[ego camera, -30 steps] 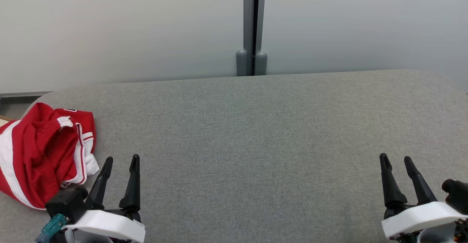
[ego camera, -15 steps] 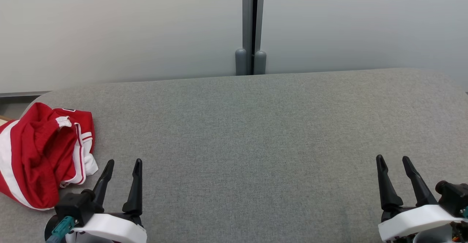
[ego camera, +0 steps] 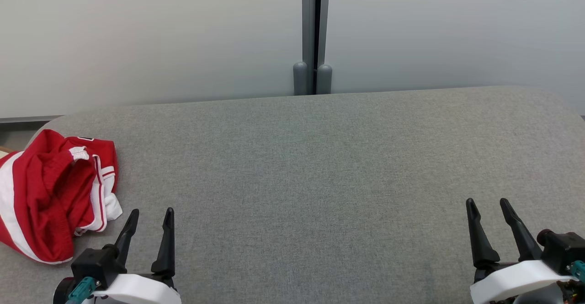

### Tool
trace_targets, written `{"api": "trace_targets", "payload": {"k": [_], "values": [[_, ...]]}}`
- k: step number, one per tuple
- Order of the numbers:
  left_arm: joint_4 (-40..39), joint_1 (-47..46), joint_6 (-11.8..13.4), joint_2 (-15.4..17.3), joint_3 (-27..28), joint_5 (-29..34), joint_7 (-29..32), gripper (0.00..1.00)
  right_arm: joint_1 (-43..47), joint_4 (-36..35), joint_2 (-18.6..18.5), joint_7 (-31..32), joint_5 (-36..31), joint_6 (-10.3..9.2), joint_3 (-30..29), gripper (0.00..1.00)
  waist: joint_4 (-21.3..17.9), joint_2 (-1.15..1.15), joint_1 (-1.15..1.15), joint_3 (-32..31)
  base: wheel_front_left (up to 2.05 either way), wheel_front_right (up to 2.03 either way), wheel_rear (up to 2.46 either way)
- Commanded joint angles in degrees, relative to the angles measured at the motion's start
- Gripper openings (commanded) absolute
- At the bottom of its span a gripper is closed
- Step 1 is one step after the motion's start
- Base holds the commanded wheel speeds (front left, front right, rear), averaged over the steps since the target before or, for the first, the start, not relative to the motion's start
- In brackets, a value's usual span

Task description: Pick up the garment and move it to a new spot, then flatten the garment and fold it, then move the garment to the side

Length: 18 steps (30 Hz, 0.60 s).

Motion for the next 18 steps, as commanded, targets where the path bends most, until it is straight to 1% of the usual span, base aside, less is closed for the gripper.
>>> {"api": "trace_targets", "payload": {"k": [1,16,18], "values": [[0.08,-0.31,0.00,0.06,0.32,1.13,-0.44,1.00,0.20,-0.17,-0.02,-0.66,-0.81,0.00,0.01,1.00,-0.01,0.00,0.00,0.01,0.00,0.00,0.00],[2.69,-0.93,-0.25,-0.35,0.97,4.62,-1.83,1.00,0.79,0.02,-0.07,-1.63,-3.52,0.00,0.52,1.00,0.36,0.00,0.00,-0.07,0.00,0.00,0.00],[2.81,-1.15,-0.27,-0.37,1.10,4.29,-1.76,1.00,0.77,0.13,-0.07,-1.67,-3.26,0.00,0.43,1.00,0.58,0.00,0.00,0.02,0.00,0.00,0.00]]}}
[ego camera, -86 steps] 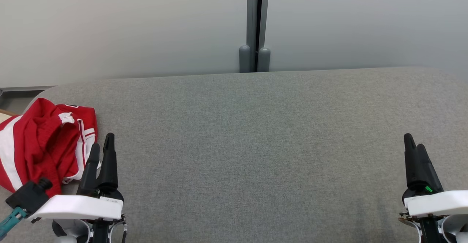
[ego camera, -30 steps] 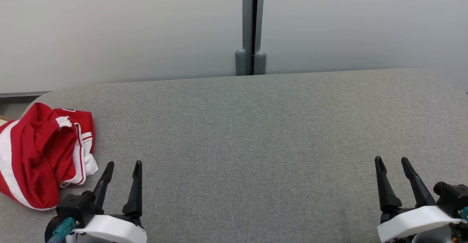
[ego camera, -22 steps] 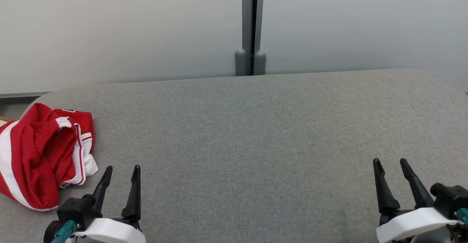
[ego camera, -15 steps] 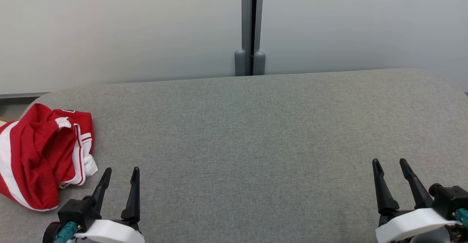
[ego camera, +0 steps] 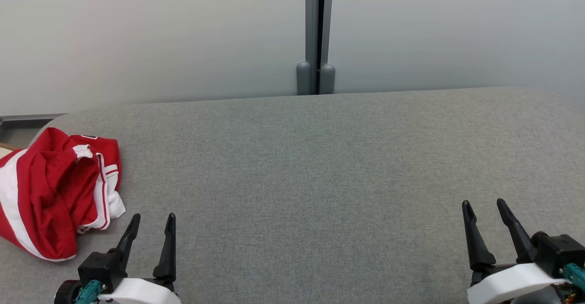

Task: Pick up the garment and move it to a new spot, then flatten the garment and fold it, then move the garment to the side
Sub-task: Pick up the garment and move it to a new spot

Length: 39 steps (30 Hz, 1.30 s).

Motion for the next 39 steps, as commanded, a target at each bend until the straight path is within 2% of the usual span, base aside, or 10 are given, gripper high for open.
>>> {"api": "trace_targets", "payload": {"k": [1,6,12,14,30,35,39], "values": [[0.15,-0.92,-0.17,0.12,0.21,0.17,-0.08,1.00,0.54,0.03,-0.15,-0.29,0.01,0.00,-0.11,1.00,0.14,0.00,0.00,0.04,0.00,0.00,0.00],[0.77,-1.45,-0.25,0.08,0.26,-0.28,-0.05,1.00,0.51,-0.09,-0.21,-0.26,0.13,0.00,-0.40,1.00,1.36,0.00,0.00,0.29,0.00,0.00,0.00],[0.76,-2.62,-0.28,-0.05,1.04,-1.19,-0.05,1.00,0.43,-1.87,-0.51,-0.60,-0.70,0.00,-0.32,1.00,4.97,0.00,0.00,0.53,0.00,0.00,0.00],[0.39,-3.01,-0.30,-0.17,1.83,-2.91,-0.05,1.00,0.45,-2.96,-0.86,-0.50,-1.15,0.00,-0.24,1.00,6.99,0.00,0.00,0.57,0.00,0.00,0.00],[-0.80,-2.93,0.31,1.01,4.87,-0.86,-0.05,1.00,1.33,-8.57,0.63,1.96,-2.11,0.00,1.86,1.00,23.98,0.00,0.00,0.02,0.00,0.00,0.00],[-0.74,-2.72,0.11,1.82,5.38,-0.68,-0.05,1.00,1.59,-8.65,1.07,2.18,-2.26,-0.01,2.02,1.00,26.64,0.00,0.00,-0.02,0.00,0.00,0.00],[-0.72,-2.75,0.04,2.03,5.58,-0.49,-0.04,1.00,1.55,-8.45,1.23,2.10,-2.32,-0.01,2.11,1.00,27.22,0.00,0.00,0.02,0.00,0.00,0.00]]}}
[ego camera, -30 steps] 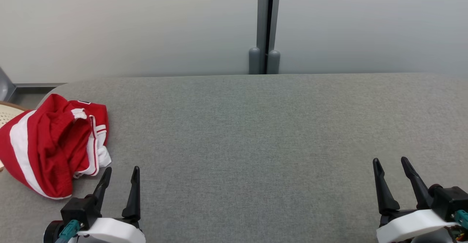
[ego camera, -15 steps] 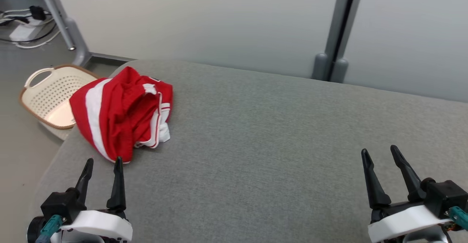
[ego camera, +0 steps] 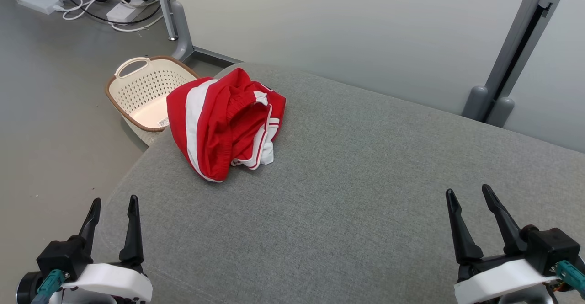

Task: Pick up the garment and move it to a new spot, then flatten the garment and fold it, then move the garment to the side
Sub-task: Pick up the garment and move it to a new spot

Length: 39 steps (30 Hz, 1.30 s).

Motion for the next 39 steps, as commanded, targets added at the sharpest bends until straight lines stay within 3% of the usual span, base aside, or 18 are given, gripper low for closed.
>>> {"api": "trace_targets", "payload": {"k": [1,11,18,24,29,39], "values": [[0.03,-0.31,-0.03,0.31,0.10,0.35,-0.01,1.00,0.39,0.20,-0.07,-0.05,-0.32,-0.02,-0.13,1.00,0.26,0.00,0.00,0.01,0.00,0.00,0.00],[0.12,-1.86,-0.10,-0.13,0.11,0.64,-0.01,1.00,-0.72,0.09,-0.47,0.06,0.00,-0.02,0.38,1.00,-0.33,0.00,0.00,1.46,0.00,0.00,0.00],[1.69,-7.48,-0.18,-1.34,-1.74,0.00,-0.01,1.00,-3.79,-1.76,-1.76,1.36,-0.43,-0.02,1.01,1.00,-4.87,0.00,0.00,7.92,0.00,0.00,0.00],[7.73,-15.77,0.38,-1.72,-1.56,-1.07,0.00,1.00,-7.21,-3.82,-3.54,2.72,-0.72,-0.02,1.48,1.00,-10.92,0.00,0.00,15.88,0.00,0.00,0.00],[15.52,-22.56,0.65,0.29,1.17,-2.19,0.00,1.00,-9.34,-5.05,-4.49,2.72,-0.80,-0.02,0.74,1.00,-14.50,0.00,0.00,21.80,0.00,0.00,0.00],[32.14,-31.55,0.24,5.30,5.27,-5.05,0.00,1.00,-11.52,-4.00,-4.07,1.52,-0.73,-0.02,0.39,1.00,-16.01,0.00,0.00,26.51,0.00,0.00,0.00]]}}
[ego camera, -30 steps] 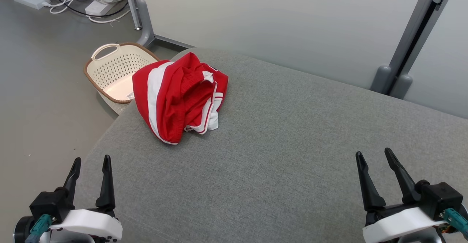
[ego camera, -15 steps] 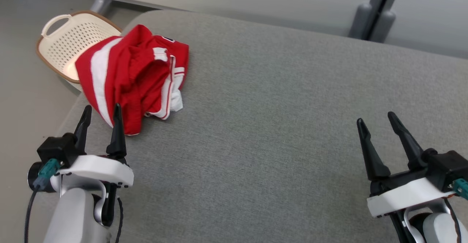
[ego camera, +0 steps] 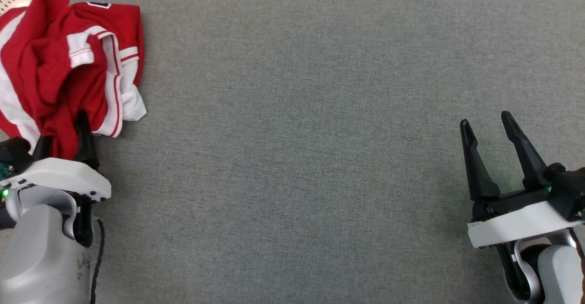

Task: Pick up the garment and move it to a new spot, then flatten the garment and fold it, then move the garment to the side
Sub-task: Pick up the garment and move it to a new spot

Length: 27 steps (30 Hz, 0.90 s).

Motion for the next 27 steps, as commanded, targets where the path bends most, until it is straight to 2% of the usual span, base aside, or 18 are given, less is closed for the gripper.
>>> {"api": "trace_targets", "payload": {"k": [1,2,7,14,21,27], "values": [[1.28,-1.45,-0.26,1.25,0.60,-0.67,0.00,0.50,-0.98,0.41,-0.01,-0.59,-0.12,-0.02,0.00,1.00,-0.50,0.00,0.00,0.69,0.00,0.00,0.00],[1.74,-1.93,-0.34,1.51,0.76,-0.80,0.00,0.00,-1.17,0.70,0.02,-0.77,-0.10,-0.02,-0.02,1.00,-0.37,0.00,0.00,0.53,0.00,0.00,0.00],[-0.82,-1.65,-0.57,2.74,0.93,0.55,-0.01,0.00,-1.03,1.74,0.16,-1.25,0.13,-0.02,-0.04,1.00,0.22,0.00,0.00,-1.03,0.00,0.00,0.00],[-14.72,3.93,-0.71,2.32,2.15,3.72,-0.01,0.00,0.95,3.47,0.95,-2.38,0.35,-0.02,-0.83,1.00,1.31,0.00,0.00,-7.04,0.00,0.00,0.00],[-27.33,12.30,-0.65,0.19,-0.63,6.44,0.32,0.00,4.84,5.16,2.54,-2.99,0.78,-0.01,-1.35,1.00,0.82,0.00,0.00,-15.25,0.00,0.00,0.00],[-41.21,21.92,-0.74,-3.01,-5.82,7.45,8.31,0.00,8.51,5.14,3.40,-2.06,1.00,-0.02,-1.80,1.00,-1.40,0.00,0.00,-20.54,0.00,0.00,0.00]]}}
